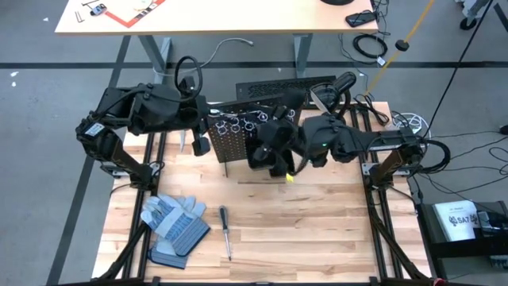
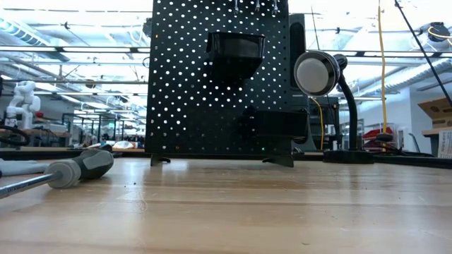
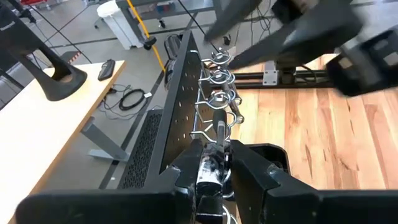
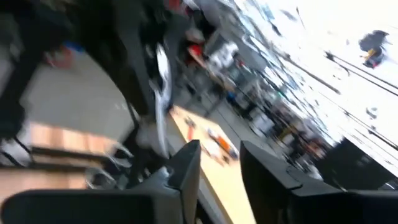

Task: Hang tools onto peg board
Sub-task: Hang the black pliers on the black pegboard

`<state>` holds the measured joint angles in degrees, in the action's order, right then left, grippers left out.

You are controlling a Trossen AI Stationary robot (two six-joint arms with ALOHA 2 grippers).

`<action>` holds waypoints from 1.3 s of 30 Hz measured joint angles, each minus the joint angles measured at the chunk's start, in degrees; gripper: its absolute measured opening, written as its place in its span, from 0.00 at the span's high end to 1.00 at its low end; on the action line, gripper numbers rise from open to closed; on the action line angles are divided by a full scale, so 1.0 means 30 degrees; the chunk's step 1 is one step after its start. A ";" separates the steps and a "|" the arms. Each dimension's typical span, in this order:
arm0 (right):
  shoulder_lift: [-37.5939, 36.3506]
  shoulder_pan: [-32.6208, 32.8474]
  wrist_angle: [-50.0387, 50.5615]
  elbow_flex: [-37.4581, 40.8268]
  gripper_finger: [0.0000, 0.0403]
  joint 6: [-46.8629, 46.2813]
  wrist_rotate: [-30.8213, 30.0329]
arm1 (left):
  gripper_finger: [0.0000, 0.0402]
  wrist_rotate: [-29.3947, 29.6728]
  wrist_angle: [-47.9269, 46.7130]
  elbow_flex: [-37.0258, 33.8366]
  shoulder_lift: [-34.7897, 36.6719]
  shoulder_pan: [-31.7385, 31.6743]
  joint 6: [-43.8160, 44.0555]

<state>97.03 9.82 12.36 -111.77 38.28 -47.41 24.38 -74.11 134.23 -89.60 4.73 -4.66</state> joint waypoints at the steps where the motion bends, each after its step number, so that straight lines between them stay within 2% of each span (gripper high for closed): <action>1: 0.0025 -0.0061 0.0563 0.0007 0.79 -0.0093 -0.0214 | 0.84 -0.0015 0.0000 0.0000 0.0000 -0.0043 0.0007; 5: 0.0211 -0.0347 0.2745 0.0052 0.91 -0.1608 -0.0274 | 0.84 -0.0022 -0.0002 0.0002 0.0000 -0.0071 -0.0001; 9: 0.0204 -0.0538 0.3302 0.0058 0.99 -0.2484 -0.0259 | 0.84 -0.0015 0.0000 0.0001 0.0017 -0.0071 -0.0001; 19: 0.0204 -0.0534 0.3404 0.0058 0.99 -0.2214 -0.0241 | 0.84 0.0333 -0.0049 0.0007 0.0360 -0.0065 0.0451; 33: 0.0204 -0.0538 0.3533 0.0058 1.00 -0.2505 -0.0065 | 0.84 -0.0585 -0.1129 0.0022 0.0423 -0.0071 0.1382; 39: 0.0226 -0.0785 0.3688 0.0058 1.00 -0.2543 0.1879 | 0.84 -0.0635 -0.0911 0.0022 0.0415 -0.0071 0.1427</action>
<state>97.71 7.47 23.42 -111.59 30.65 -41.77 22.48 -76.84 134.30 -88.36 4.51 -0.38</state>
